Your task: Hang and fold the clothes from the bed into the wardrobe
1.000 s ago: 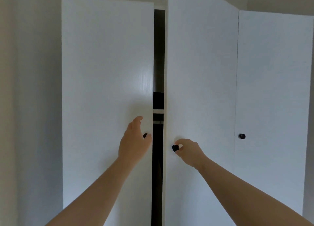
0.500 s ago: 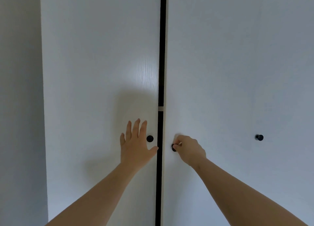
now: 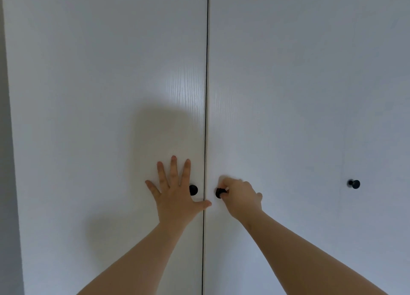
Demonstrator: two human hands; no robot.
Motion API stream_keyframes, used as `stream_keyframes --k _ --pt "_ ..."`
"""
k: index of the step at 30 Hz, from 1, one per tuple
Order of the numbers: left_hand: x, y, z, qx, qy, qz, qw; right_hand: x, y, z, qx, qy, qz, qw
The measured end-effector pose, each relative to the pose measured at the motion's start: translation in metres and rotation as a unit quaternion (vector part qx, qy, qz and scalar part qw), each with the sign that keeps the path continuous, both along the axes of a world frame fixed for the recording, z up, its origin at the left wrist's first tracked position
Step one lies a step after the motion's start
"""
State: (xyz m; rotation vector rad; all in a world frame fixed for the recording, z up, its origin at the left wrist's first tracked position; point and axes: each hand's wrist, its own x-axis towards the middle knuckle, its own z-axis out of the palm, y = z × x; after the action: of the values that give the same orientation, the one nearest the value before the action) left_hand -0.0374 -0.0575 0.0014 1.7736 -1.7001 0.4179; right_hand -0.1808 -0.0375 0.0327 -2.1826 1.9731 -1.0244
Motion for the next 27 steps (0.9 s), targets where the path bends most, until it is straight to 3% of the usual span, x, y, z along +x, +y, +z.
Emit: stream_keyframes --k 12,22,27 --pt "0.003 -0.021 -0.013 -0.112 -0.037 0.041 0.992 0.01 -0.015 0.0 -0.002 0.015 -0.003 1.0" --pt "0.009 -0.017 -0.009 -0.062 -0.073 0.028 0.995 0.011 -0.02 -0.005 -0.016 0.012 -0.018 1.0" --pt "0.014 -0.001 0.002 0.046 -0.09 -0.007 0.995 0.01 -0.016 -0.01 0.003 0.051 -0.025 0.998"
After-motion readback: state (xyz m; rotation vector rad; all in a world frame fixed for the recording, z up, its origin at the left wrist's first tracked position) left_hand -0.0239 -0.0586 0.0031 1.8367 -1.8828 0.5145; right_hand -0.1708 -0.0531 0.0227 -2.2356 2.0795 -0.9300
